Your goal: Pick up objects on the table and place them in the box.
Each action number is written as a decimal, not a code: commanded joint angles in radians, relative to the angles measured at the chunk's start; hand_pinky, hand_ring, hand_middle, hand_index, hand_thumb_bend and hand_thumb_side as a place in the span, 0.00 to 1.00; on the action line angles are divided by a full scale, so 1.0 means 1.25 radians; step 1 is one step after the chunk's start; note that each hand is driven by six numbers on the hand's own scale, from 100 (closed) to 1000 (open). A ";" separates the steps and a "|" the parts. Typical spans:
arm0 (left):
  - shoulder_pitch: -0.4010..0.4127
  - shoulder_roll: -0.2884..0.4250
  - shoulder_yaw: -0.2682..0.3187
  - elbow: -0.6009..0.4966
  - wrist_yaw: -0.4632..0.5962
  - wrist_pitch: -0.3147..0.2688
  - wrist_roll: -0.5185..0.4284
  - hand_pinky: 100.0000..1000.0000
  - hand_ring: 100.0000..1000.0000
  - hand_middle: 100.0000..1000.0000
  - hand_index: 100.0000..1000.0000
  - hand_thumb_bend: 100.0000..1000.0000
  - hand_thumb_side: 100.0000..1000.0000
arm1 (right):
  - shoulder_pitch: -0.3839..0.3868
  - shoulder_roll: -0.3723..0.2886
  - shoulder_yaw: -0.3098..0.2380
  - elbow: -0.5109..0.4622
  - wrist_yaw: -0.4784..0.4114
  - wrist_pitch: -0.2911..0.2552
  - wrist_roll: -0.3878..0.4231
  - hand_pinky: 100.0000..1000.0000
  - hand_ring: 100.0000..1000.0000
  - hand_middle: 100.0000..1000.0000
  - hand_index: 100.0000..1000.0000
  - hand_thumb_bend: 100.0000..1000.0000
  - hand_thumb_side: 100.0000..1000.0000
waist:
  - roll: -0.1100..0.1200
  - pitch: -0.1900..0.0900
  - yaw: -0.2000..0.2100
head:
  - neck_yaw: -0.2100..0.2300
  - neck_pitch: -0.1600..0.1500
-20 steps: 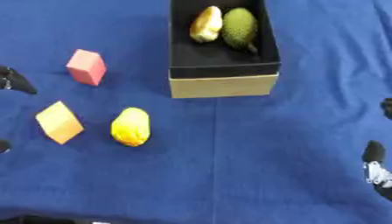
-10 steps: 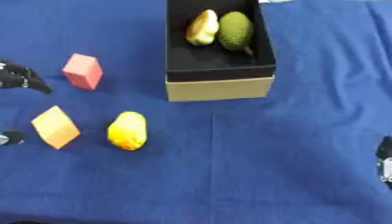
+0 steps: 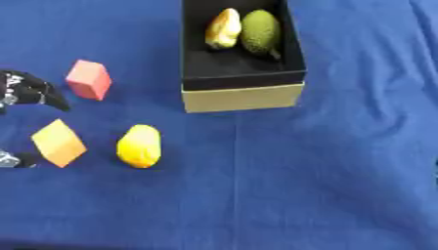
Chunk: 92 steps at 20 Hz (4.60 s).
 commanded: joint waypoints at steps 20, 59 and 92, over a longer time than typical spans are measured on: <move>-0.030 -0.017 -0.023 0.042 -0.053 -0.010 -0.064 0.78 0.68 0.58 0.74 0.27 0.00 | -0.026 0.012 -0.034 -0.008 -0.096 -0.016 0.037 0.76 0.76 0.71 0.82 0.00 0.48 | 0.009 0.001 -0.015 | 0.007 -0.018; -0.481 -0.181 0.005 0.196 0.084 0.078 -0.070 0.74 0.54 0.47 0.70 0.02 0.00 | -0.171 -0.031 -0.039 -0.008 -0.310 -0.048 0.200 0.75 0.76 0.71 0.81 0.00 0.47 | 0.063 0.026 -0.177 | 0.145 -0.070; -0.541 -0.282 -0.062 0.284 0.131 0.060 -0.078 0.88 0.81 0.77 0.91 0.11 0.34 | -0.214 0.007 -0.065 -0.008 -0.460 0.003 0.316 0.74 0.76 0.71 0.81 0.00 0.47 | 0.074 0.037 -0.201 | 0.163 -0.051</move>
